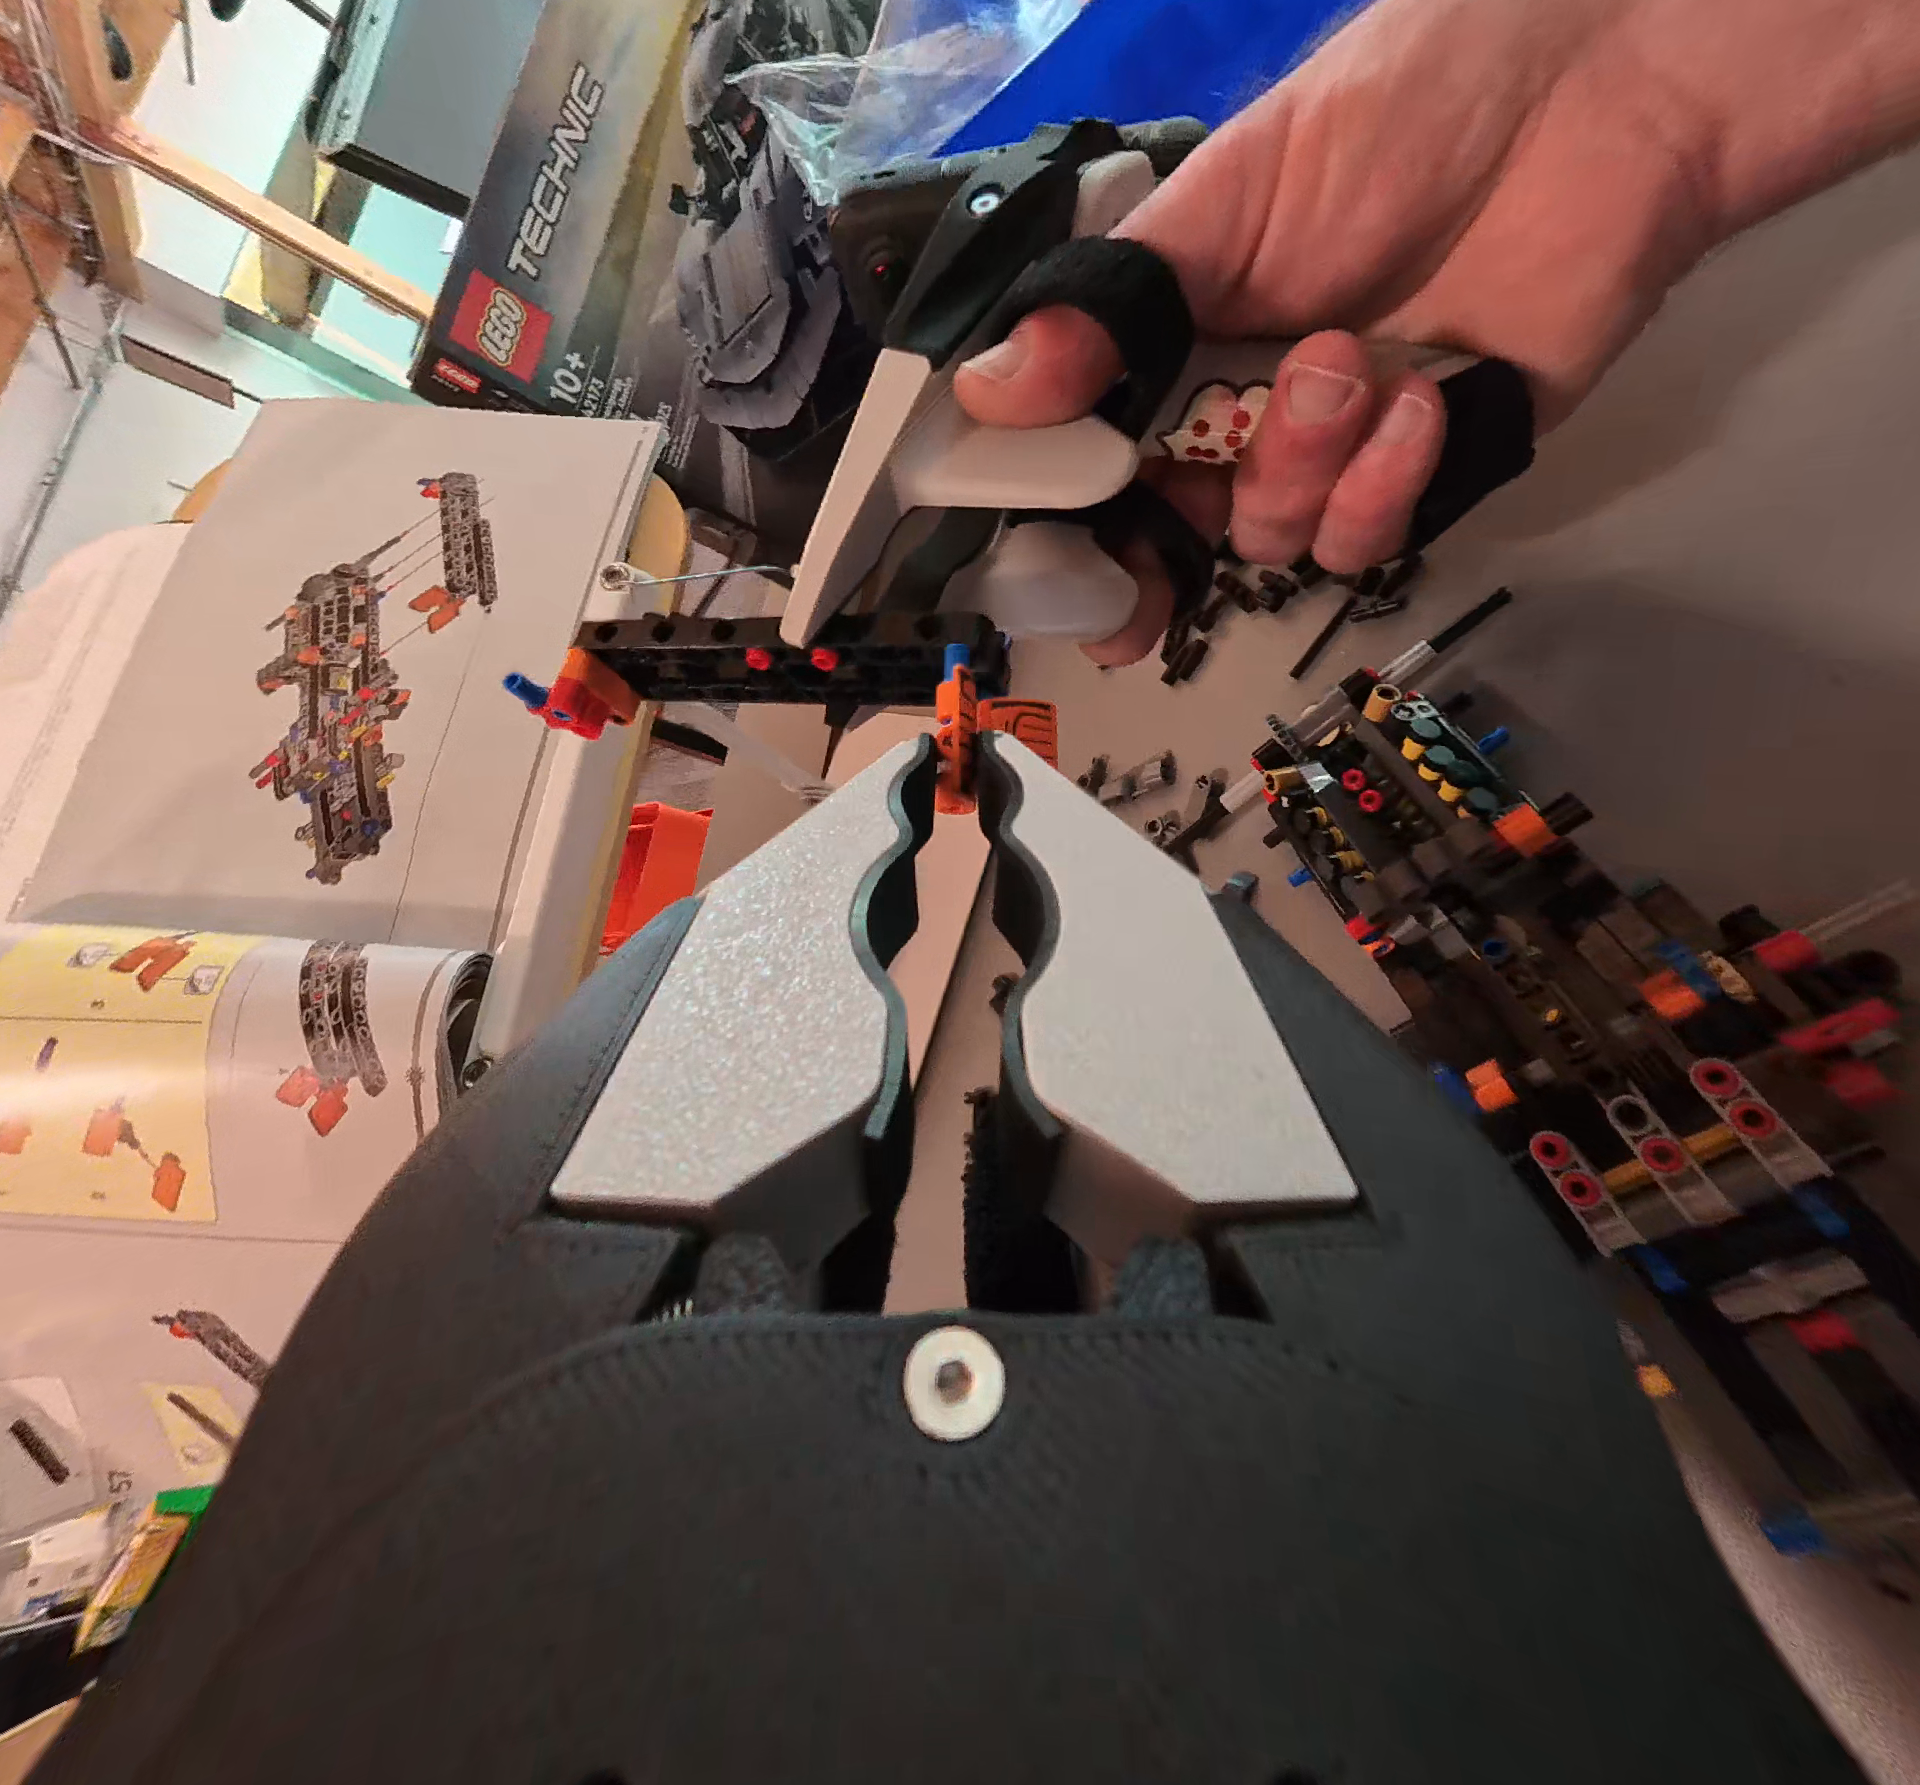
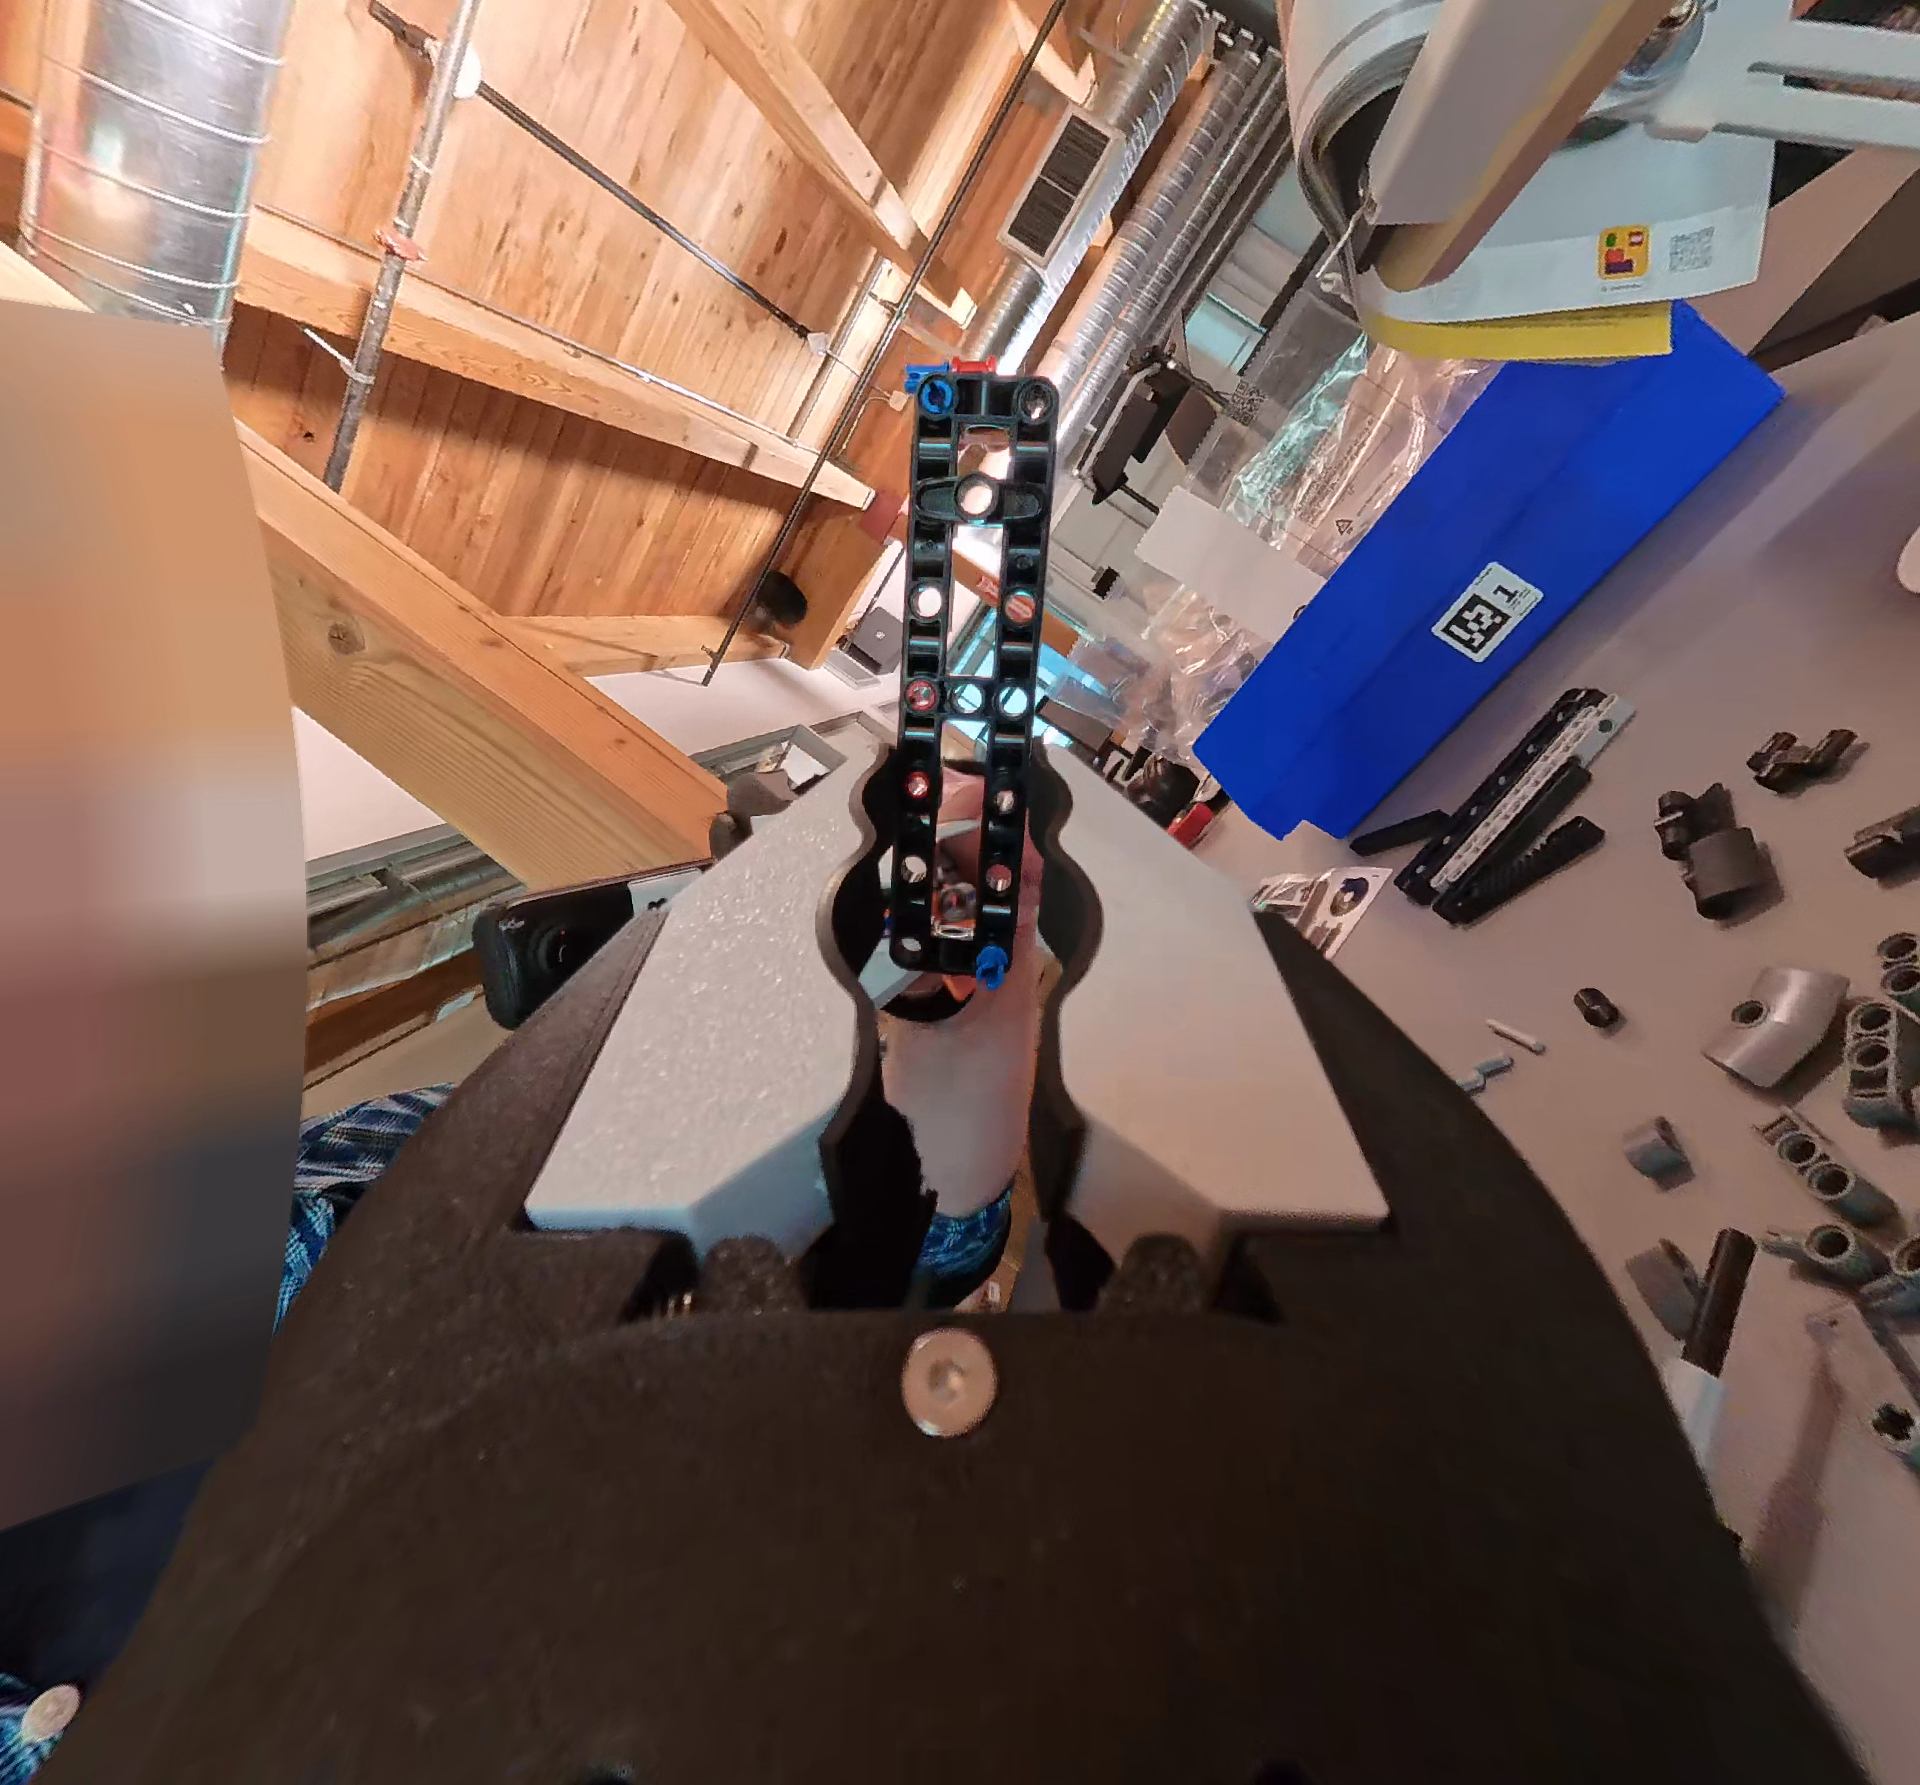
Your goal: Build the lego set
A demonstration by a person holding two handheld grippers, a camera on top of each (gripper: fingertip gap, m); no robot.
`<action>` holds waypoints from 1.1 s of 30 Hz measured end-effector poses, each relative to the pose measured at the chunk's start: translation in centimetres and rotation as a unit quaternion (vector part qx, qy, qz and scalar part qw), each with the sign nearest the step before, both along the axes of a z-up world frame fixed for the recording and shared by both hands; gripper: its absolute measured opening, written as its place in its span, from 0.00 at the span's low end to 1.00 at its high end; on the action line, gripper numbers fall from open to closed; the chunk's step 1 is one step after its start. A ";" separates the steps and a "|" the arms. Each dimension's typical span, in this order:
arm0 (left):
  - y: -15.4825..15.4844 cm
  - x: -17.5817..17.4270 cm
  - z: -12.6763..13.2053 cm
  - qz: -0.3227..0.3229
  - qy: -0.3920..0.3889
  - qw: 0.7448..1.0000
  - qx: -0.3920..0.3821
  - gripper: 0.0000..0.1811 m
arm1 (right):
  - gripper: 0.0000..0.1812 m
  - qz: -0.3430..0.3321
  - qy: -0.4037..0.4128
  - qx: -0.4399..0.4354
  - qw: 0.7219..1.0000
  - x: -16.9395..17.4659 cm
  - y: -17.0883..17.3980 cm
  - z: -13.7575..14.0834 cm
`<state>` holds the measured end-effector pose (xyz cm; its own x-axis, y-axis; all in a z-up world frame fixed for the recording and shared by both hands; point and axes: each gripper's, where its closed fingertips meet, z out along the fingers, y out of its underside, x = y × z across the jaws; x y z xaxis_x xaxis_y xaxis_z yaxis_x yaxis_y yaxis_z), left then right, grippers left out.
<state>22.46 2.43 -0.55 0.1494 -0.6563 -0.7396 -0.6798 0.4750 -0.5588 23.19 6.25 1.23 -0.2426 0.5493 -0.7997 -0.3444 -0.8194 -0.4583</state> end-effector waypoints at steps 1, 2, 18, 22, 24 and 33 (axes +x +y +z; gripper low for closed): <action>0.1 -0.1 -0.1 0.001 0.003 1.000 0.003 0.04 | 0.12 0.004 0.003 0.001 1.000 0.0 -0.1 0.1; 0.0 0.0 -0.1 -0.001 0.005 1.000 0.001 0.04 | 0.12 0.008 0.004 0.002 1.000 0.0 -0.2 0.1; 0.1 0.0 -0.6 0.001 0.039 0.999 0.006 0.04 | 0.12 0.004 -0.016 -0.001 1.000 -0.5 -0.1 -0.2; 0.4 0.1 -0.8 0.020 0.062 0.997 0.040 0.04 | 0.12 -0.014 -0.019 -0.009 1.000 -0.3 0.2 -0.3; 0.4 0.3 -0.7 0.029 0.067 0.996 0.055 0.04 | 0.12 -0.020 -0.015 -0.013 1.000 -0.3 0.2 -0.2; -1.6 2.2 -0.7 0.048 0.048 0.997 0.031 0.04 | 0.12 -0.061 -0.039 -0.022 0.997 1.6 -1.8 -0.4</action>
<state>24.69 0.80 -1.21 0.1360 -0.5950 -0.7921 -0.7732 0.4362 -0.4604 24.77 4.42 0.84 -0.1119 0.5344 -0.8378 -0.4073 -0.7937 -0.4518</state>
